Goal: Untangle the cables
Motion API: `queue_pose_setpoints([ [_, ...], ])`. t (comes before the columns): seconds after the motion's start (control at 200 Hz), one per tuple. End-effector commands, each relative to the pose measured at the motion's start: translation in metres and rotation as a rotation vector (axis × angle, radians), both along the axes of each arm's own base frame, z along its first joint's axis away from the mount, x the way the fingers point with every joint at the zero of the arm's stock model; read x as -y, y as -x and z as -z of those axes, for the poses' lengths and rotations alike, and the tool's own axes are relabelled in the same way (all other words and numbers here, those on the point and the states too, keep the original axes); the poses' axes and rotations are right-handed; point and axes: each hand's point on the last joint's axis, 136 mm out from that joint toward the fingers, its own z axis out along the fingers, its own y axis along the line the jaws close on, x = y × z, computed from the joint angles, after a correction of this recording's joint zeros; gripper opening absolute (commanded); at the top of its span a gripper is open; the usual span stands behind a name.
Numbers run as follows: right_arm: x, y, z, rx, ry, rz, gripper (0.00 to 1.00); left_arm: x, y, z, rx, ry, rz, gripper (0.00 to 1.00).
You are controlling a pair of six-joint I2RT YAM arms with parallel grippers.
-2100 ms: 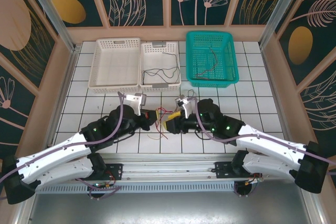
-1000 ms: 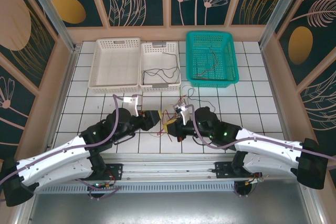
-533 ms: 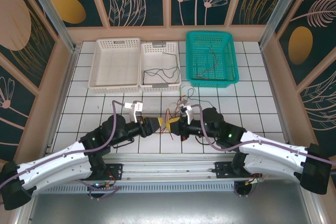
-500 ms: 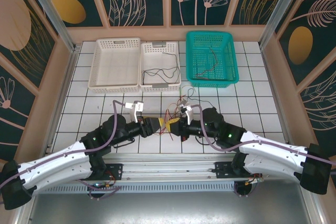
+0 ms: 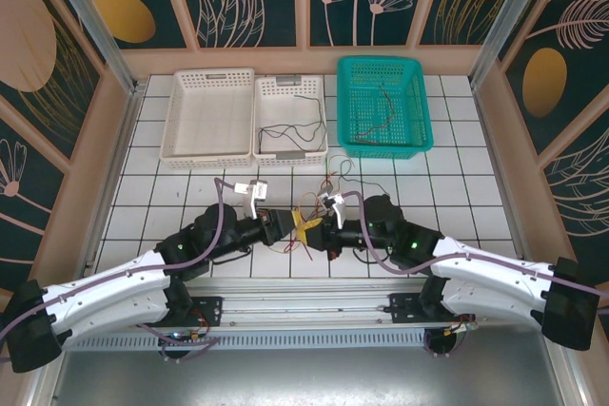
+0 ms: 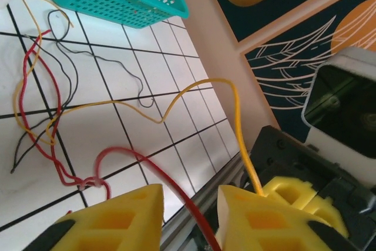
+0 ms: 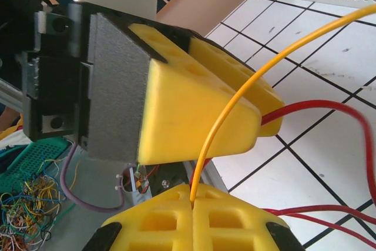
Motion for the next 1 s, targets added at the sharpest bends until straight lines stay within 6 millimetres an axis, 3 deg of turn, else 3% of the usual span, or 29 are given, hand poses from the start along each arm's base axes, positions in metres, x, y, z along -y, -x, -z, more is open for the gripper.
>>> queue_pose_setpoints([
  [0.0,-0.005,0.002,-0.012,0.022,-0.033,-0.031,0.0,0.007,0.0,-0.021,0.035,0.049,0.022,0.16],
  [0.145,-0.003,0.0,-0.014,0.029,-0.025,-0.015,0.0,0.004,0.0,-0.018,0.035,0.028,0.015,0.0],
  [0.676,0.029,-0.019,-0.015,0.048,0.002,0.128,0.0,-0.036,-0.009,0.0,0.029,-0.092,-0.144,0.0],
  [0.816,0.065,-0.051,-0.023,0.072,0.039,0.347,0.0,-0.057,-0.015,0.007,0.025,-0.175,-0.225,0.0],
  [0.991,0.15,-0.1,-0.04,0.054,0.104,0.76,0.0,-0.088,-0.018,0.006,0.03,-0.259,-0.329,0.0],
])
